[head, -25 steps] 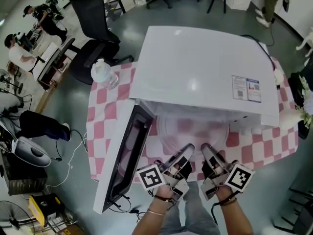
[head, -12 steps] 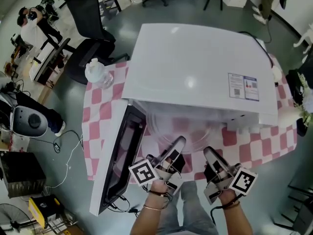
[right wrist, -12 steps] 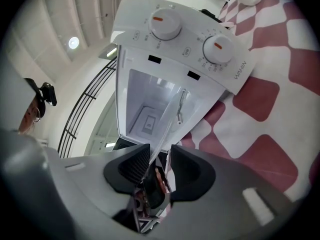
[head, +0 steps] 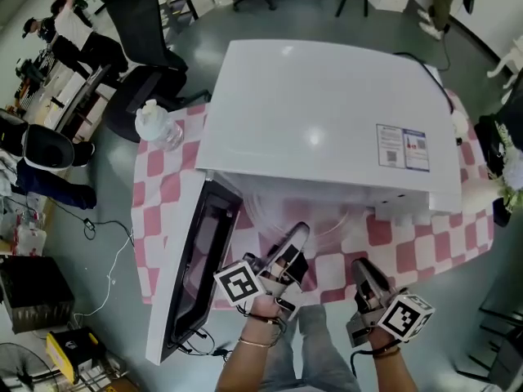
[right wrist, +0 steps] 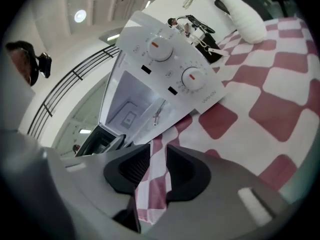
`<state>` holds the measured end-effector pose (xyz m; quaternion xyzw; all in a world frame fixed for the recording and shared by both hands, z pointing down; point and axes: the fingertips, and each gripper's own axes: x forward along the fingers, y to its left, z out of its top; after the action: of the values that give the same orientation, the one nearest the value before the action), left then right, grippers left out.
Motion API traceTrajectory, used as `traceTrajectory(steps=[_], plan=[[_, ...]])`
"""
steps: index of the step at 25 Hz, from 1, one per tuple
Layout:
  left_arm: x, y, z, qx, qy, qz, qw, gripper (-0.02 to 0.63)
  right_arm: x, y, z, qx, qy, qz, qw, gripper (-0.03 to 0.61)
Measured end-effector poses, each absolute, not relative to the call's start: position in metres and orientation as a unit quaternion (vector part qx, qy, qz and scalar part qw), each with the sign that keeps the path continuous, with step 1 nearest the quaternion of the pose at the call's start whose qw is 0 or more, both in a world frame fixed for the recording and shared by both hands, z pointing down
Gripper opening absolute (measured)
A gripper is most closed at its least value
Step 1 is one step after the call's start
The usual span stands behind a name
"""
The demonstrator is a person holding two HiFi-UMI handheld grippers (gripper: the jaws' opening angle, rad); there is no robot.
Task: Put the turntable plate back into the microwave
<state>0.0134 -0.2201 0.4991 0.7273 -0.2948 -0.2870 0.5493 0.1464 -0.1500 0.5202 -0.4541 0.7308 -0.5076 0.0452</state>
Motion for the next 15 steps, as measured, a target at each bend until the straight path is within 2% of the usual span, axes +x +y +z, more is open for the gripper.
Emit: traceTrajectory(steps=[4,11,15], plan=[[0.018,-0.227,0.499,0.728,-0.292,-0.290,0.548,0.071,0.161,-0.150,0.528,-0.497,0.734,-0.463,-0.008,0.110],[0.022,-0.240,0.496,0.735,-0.290,-0.291,0.539,0.072,0.170,-0.155,0.528,-0.525,0.732,-0.432,-0.034,0.101],[0.023,-0.247,0.495,0.737,-0.290,-0.293,0.536,0.074,0.176,-0.156,0.530,-0.547,0.727,-0.410,-0.060,0.075]])
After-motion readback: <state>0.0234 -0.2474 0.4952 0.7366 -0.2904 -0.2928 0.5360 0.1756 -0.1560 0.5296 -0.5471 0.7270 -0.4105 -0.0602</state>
